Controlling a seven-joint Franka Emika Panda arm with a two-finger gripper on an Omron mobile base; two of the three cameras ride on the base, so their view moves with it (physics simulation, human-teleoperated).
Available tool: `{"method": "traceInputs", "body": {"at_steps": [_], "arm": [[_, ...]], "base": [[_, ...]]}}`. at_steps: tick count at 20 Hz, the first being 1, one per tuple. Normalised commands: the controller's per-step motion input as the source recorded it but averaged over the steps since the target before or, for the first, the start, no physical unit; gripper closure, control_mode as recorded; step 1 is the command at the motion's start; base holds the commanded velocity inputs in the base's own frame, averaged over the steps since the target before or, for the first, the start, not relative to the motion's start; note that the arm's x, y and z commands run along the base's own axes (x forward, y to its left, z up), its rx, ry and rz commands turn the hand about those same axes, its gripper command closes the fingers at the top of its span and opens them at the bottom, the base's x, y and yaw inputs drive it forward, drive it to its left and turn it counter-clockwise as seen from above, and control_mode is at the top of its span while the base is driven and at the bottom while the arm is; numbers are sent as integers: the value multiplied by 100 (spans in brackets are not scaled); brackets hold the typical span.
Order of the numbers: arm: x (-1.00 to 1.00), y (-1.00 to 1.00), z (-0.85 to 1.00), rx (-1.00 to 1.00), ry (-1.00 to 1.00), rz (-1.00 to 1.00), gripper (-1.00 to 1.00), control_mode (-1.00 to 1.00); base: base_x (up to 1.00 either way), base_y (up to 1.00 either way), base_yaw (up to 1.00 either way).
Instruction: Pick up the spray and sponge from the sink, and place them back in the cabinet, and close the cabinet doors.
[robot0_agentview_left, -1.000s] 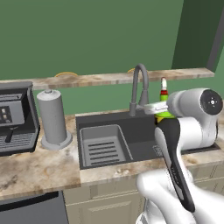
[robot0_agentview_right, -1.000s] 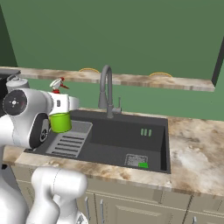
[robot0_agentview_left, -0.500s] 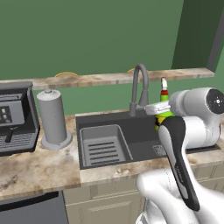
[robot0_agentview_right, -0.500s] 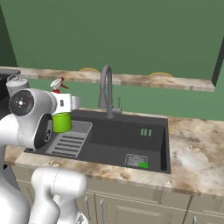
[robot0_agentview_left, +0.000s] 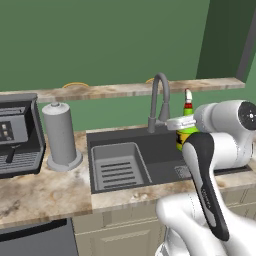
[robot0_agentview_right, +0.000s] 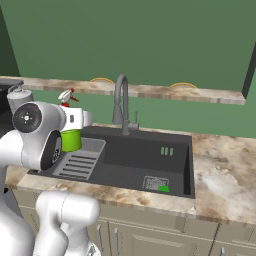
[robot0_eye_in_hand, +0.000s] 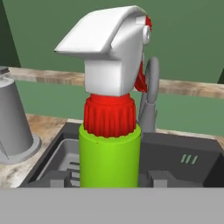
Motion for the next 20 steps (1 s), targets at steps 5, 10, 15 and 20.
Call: {"method": "traceInputs", "body": {"at_steps": [5,10,15,20], "arm": [[0,0,0,0,0,0,100,-100],[0,0,0,0,0,0,100,100],[0,0,0,0,0,0,100,100],[0,0,0,0,0,0,100,100]], "base": [[0,0,0],[-4,0,0],[-43,0,0],[-74,-4,0]]}}
